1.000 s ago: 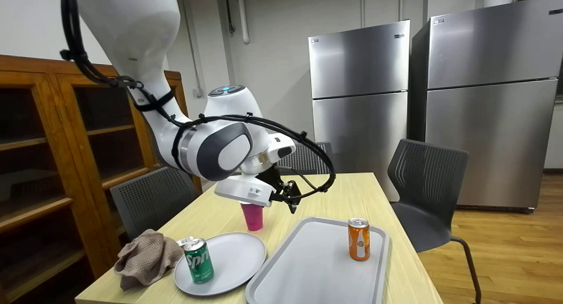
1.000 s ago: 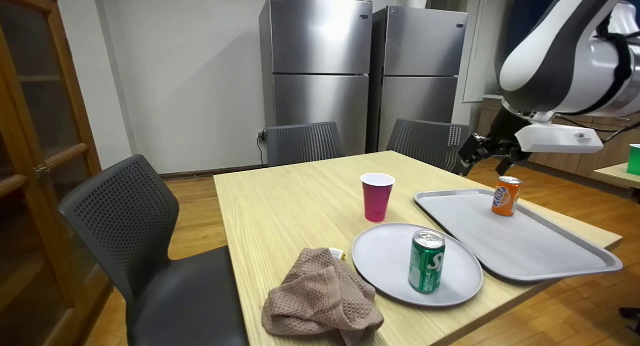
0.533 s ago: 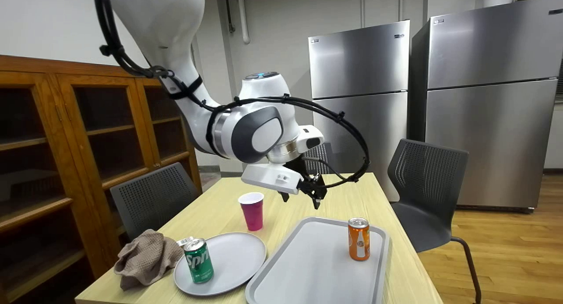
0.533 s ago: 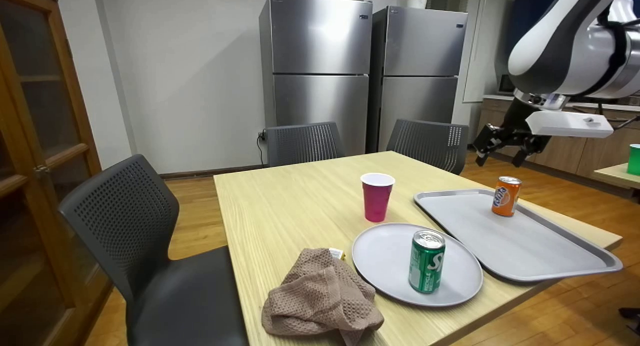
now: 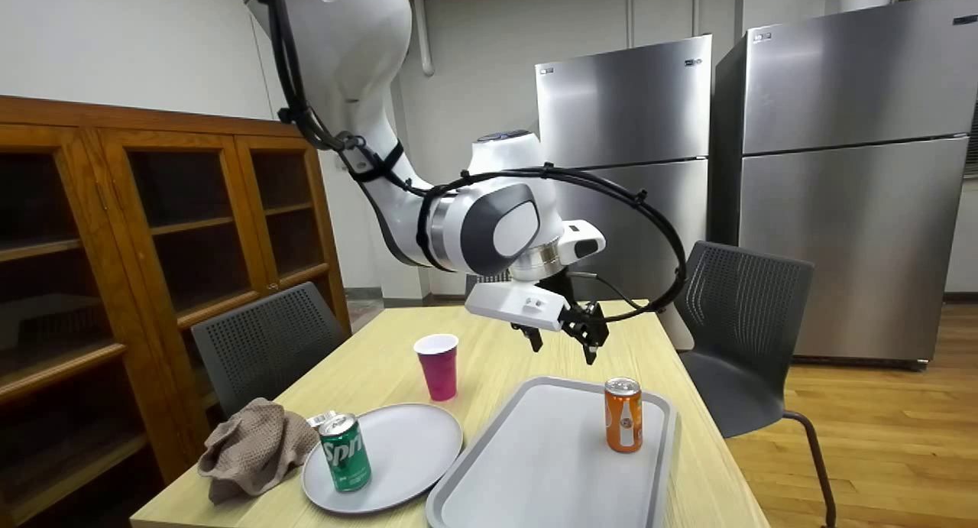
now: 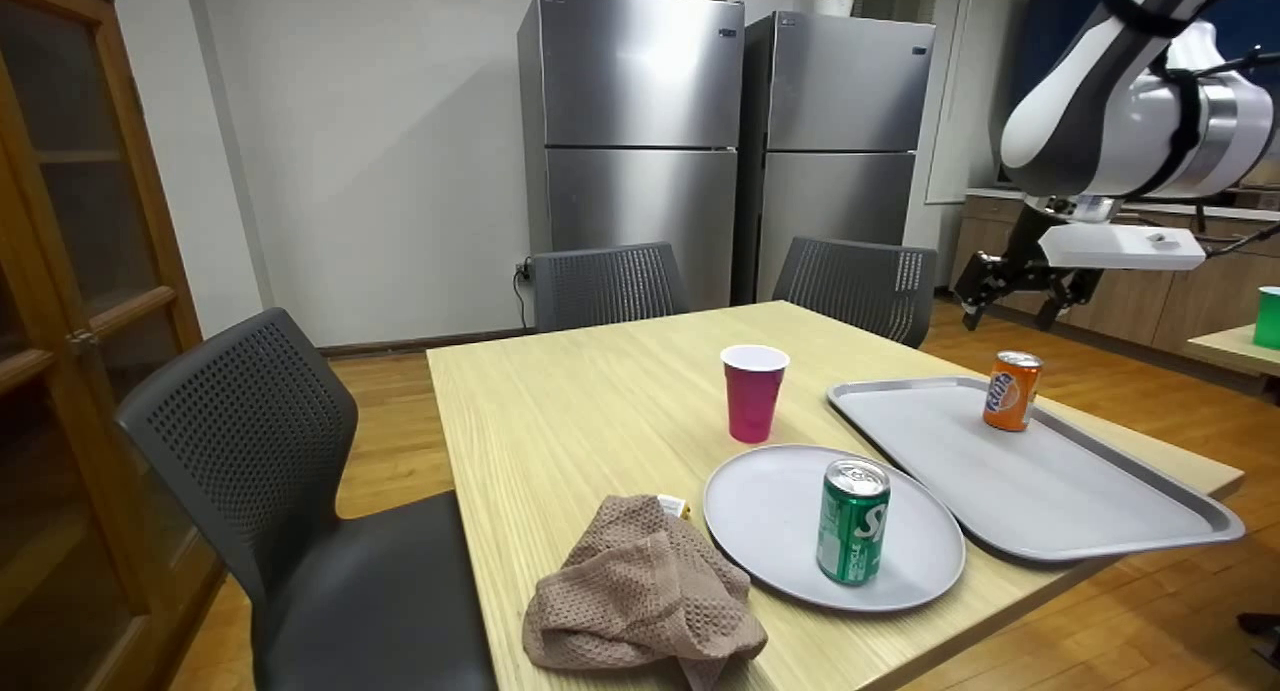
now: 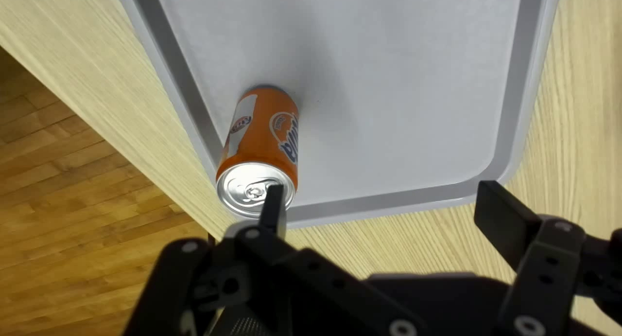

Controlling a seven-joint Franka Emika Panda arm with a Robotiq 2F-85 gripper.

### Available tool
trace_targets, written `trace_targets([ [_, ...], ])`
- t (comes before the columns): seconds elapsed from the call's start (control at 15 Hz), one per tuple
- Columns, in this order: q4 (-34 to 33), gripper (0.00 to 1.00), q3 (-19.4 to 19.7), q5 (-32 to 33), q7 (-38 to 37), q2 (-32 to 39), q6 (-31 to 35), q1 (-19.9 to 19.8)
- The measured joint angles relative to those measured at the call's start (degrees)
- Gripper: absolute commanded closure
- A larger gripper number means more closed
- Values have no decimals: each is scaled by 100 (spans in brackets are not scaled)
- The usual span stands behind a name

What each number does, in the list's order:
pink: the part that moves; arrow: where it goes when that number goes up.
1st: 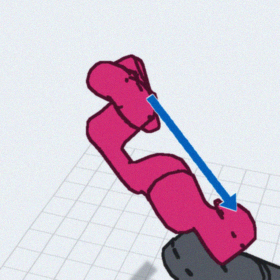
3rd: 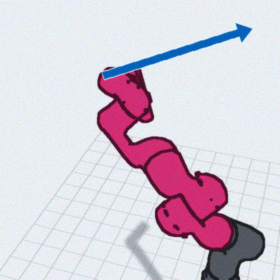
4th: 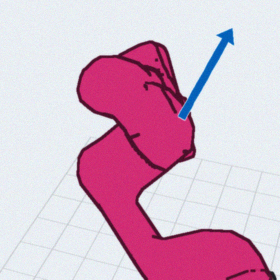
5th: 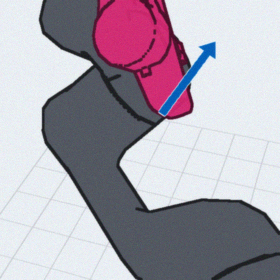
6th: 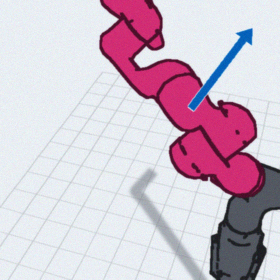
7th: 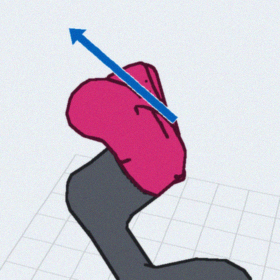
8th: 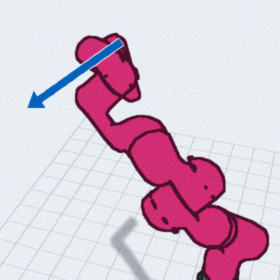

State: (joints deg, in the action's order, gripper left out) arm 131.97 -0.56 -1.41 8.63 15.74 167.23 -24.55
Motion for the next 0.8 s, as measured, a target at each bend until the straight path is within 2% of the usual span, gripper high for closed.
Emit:
trace_targets([
  [0.13,-250,0,302,-3,-142,237,-68,315],
  [0.33,-563,0,563,-11,-315,533,-147,580],
  [0.8,-1141,0,928,-11,-590,971,-359,824],
])
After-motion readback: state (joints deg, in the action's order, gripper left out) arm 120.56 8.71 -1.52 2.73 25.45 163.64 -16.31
